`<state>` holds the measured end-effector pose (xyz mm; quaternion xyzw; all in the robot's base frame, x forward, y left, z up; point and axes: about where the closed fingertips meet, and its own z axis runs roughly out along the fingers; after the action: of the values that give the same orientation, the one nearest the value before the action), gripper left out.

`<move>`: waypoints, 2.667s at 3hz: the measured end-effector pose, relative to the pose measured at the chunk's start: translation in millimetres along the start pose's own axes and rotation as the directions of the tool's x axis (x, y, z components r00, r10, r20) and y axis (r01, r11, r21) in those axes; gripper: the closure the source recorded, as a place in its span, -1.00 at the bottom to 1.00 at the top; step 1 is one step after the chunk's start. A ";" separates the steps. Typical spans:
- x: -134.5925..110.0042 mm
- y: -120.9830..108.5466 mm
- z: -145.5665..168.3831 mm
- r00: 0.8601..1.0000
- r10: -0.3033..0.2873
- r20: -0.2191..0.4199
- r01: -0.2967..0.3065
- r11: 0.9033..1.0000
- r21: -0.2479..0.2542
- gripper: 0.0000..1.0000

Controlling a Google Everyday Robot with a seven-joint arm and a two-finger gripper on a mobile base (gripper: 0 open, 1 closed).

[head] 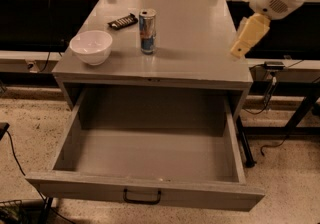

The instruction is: Place redbull can into top drawer

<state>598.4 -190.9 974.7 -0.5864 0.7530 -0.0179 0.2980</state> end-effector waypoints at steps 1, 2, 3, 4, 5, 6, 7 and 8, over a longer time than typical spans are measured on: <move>1.5 -22.1 16.8 0.988 0.054 0.144 -0.066 0.995 0.079 -1.00; 4.6 -36.7 37.3 0.952 0.115 0.285 -0.158 0.979 0.130 -1.00; -0.7 -50.7 33.0 0.942 0.113 0.315 -0.176 0.968 0.180 -1.00; -1.3 -50.3 34.6 0.943 0.115 0.312 -0.176 0.969 0.174 -1.00; -21.1 -69.5 53.6 0.933 0.103 0.344 -0.173 0.968 0.182 -1.00; -55.7 -97.6 86.9 0.893 0.116 0.435 -0.217 0.958 0.189 -1.00; -87.6 -120.0 120.4 0.818 0.179 0.547 -0.307 0.940 0.152 -1.00; -118.2 -123.0 161.5 0.742 0.255 0.620 -0.384 0.920 0.080 -1.00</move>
Offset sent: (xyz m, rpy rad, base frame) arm 0.0803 -0.0132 -0.0230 0.4872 -0.3163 -0.1448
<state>797.5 -71.5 938.9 -0.3897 0.7036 0.1433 0.5766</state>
